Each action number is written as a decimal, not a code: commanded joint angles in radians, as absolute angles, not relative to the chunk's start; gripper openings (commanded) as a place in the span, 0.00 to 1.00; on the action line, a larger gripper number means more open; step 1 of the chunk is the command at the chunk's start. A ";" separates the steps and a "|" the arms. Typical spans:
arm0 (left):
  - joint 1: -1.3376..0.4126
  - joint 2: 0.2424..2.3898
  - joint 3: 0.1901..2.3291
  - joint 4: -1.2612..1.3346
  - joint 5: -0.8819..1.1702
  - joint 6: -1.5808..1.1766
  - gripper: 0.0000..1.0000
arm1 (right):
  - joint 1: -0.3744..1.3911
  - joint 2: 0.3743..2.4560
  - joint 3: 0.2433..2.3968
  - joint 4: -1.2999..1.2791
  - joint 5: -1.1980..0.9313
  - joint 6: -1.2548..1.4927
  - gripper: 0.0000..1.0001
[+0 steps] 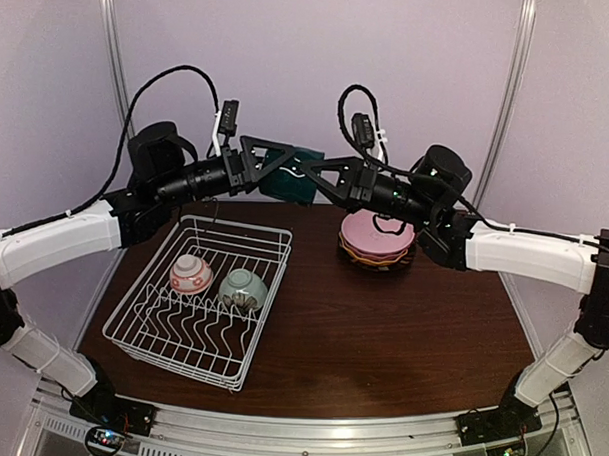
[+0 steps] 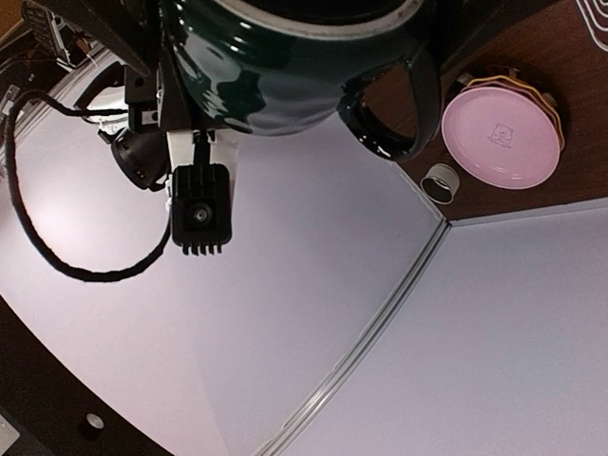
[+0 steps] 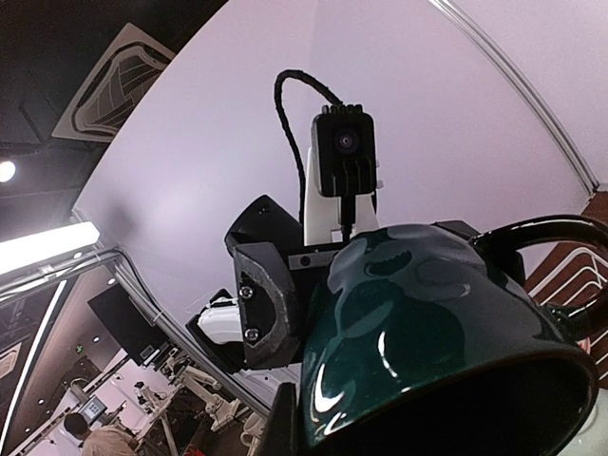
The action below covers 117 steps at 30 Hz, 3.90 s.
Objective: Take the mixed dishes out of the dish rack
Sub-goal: Pass from the left arm to the right, then place the cup at the corner of the board.
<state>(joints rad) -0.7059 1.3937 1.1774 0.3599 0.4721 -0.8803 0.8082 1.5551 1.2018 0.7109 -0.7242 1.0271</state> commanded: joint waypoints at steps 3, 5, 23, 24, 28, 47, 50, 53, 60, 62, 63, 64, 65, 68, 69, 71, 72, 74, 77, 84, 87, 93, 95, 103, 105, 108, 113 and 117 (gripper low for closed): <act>-0.699 1.344 1.186 0.290 0.404 -0.798 0.97 | 0.765 1.452 1.271 0.382 -0.686 0.826 0.00; -0.699 1.337 1.185 0.263 0.387 -0.782 0.97 | 0.737 1.430 1.275 0.301 -0.686 0.782 0.00; -0.699 1.293 1.177 0.119 0.297 -0.695 0.97 | 0.334 1.303 1.317 -0.502 -0.428 0.392 0.00; -0.699 1.292 1.175 0.116 0.296 -0.693 0.97 | 0.309 1.306 1.312 -0.515 -0.413 0.389 0.00; -0.699 1.279 1.167 0.107 0.284 -0.687 0.97 | 0.248 1.311 1.279 -0.527 -0.373 0.389 0.00; -0.699 1.256 1.137 0.081 0.250 -0.693 0.97 | 0.160 1.507 1.287 -0.548 -0.155 0.283 0.00; -0.699 1.256 1.132 0.090 0.252 -0.699 0.97 | 0.143 1.552 1.302 -0.552 -0.144 0.268 0.00; -0.699 1.258 1.128 0.093 0.253 -0.704 0.97 | 0.125 1.594 1.315 -0.554 -0.139 0.263 0.00; -0.699 1.254 1.120 0.091 0.248 -0.703 0.97 | 0.086 1.672 1.330 -0.531 -0.155 0.267 0.02; -0.699 1.250 1.118 0.089 0.247 -0.701 0.97 | 0.077 1.695 1.340 -0.529 -0.164 0.267 0.02; -0.699 1.250 1.117 0.089 0.245 -0.701 0.98 | 0.073 1.705 1.349 -0.530 -0.167 0.268 0.02; -0.699 1.250 1.115 0.088 0.244 -0.701 0.97 | 0.070 1.719 1.358 -0.530 -0.170 0.267 0.02; -0.699 1.250 1.115 0.087 0.242 -0.701 0.97 | 0.066 1.730 1.367 -0.534 -0.174 0.268 0.03; -0.699 1.252 1.116 0.082 0.239 -0.701 0.97 | 0.059 1.767 1.400 -0.542 -0.182 0.270 0.03; -0.699 1.252 1.116 0.079 0.238 -0.700 0.97 | 0.058 1.780 1.414 -0.547 -0.185 0.270 0.03; -0.699 1.252 1.118 0.075 0.237 -0.697 0.97 | 0.058 1.801 1.436 -0.557 -0.183 0.269 0.04; -0.699 1.250 1.117 0.074 0.236 -0.697 0.97 | 0.058 1.811 1.443 -0.560 -0.181 0.269 0.04; -0.699 1.247 1.115 0.072 0.233 -0.694 0.97 | 0.057 1.835 1.459 -0.565 -0.182 0.270 0.05; -0.699 1.248 1.114 0.066 0.227 -0.689 0.97 | 0.055 1.865 1.483 -0.573 -0.180 0.270 0.06; -0.699 1.244 1.109 0.055 0.218 -0.684 0.97 | 0.048 1.909 1.507 -0.577 -0.191 0.281 0.10; -0.699 1.246 1.112 0.050 0.216 -0.682 0.97 | 0.048 1.920 1.515 -0.578 -0.200 0.286 0.12; -0.699 1.246 1.114 0.042 0.211 -0.677 0.97 | 0.048 1.925 1.522 -0.580 -0.219 0.296 0.24; -0.699 1.246 1.115 0.039 0.209 -0.678 0.97 | 0.047 1.925 1.526 -0.580 -0.225 0.297 0.27; -0.699 1.254 1.147 -0.009 0.196 -0.660 0.97 | 0.046 1.906 1.527 -0.586 -0.237 0.301 0.31; -0.699 1.255 1.157 -0.040 0.188 -0.652 0.97 | 0.046 1.889 1.523 -0.586 -0.241 0.303 0.36; -0.699 1.255 1.180 -0.082 0.166 -0.634 0.97 | 0.046 1.845 1.507 -0.576 -0.243 0.308 0.46; -0.698 1.262 1.234 -0.222 0.093 -0.593 0.97 | 0.046 1.744 1.487 -0.556 -0.256 0.311 0.70; -0.687 1.278 1.290 -0.373 0.017 -0.570 0.97 | 0.048 1.629 1.434 -0.481 -0.307 0.345 0.81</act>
<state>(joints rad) -0.7029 1.2675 1.2243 -0.2142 0.1089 -0.6189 0.0536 1.7515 1.4818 -0.5587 -0.2558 0.3164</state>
